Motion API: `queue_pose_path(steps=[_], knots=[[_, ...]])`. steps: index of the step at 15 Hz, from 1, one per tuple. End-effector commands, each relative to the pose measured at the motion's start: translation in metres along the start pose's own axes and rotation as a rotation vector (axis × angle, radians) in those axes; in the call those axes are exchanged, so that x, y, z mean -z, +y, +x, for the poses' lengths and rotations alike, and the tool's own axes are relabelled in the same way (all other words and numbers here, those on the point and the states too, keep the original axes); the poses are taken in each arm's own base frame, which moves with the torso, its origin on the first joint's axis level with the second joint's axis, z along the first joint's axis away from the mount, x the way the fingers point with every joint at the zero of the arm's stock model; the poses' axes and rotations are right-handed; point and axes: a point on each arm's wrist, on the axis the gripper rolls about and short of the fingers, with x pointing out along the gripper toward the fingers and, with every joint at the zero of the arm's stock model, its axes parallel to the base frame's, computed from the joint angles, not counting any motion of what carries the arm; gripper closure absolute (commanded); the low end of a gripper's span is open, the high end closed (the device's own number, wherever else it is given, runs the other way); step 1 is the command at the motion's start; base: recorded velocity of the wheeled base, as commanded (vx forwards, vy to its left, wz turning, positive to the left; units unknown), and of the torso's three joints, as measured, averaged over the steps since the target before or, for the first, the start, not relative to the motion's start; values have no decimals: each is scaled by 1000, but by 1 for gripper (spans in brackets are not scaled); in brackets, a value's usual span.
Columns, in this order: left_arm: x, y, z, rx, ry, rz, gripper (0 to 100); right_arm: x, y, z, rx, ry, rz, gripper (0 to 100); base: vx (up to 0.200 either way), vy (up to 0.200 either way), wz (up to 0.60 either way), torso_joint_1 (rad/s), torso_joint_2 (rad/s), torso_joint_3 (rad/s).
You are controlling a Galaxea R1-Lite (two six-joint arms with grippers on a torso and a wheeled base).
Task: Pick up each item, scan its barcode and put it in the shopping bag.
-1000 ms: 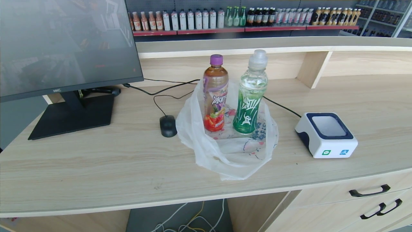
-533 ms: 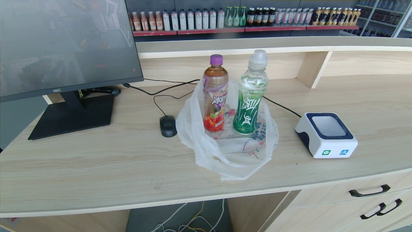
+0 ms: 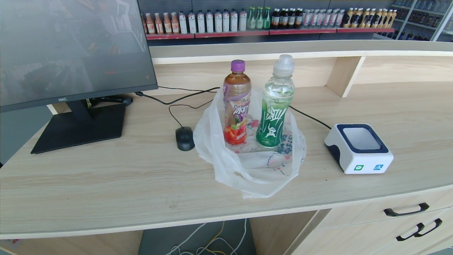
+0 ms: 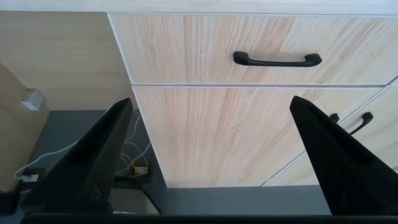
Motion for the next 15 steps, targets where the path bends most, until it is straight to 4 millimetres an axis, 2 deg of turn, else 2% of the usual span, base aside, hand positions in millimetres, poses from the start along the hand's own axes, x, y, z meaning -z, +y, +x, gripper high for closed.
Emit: queue_pose_path(steps=[1, 12, 15], knots=[[0, 0, 0, 0, 0, 0, 0, 1, 0, -2, 8, -31, -3, 0, 0, 0, 0, 0, 0, 0], [0, 0, 0, 0, 0, 0, 0, 1, 1, -2, -47, -29, -3, 0, 0, 0, 0, 0, 0, 0], [0, 0, 0, -2, 0, 0, 0, 0, -1, 2, -166, 19, 0, 0, 0, 0, 0, 0, 0, 0]])
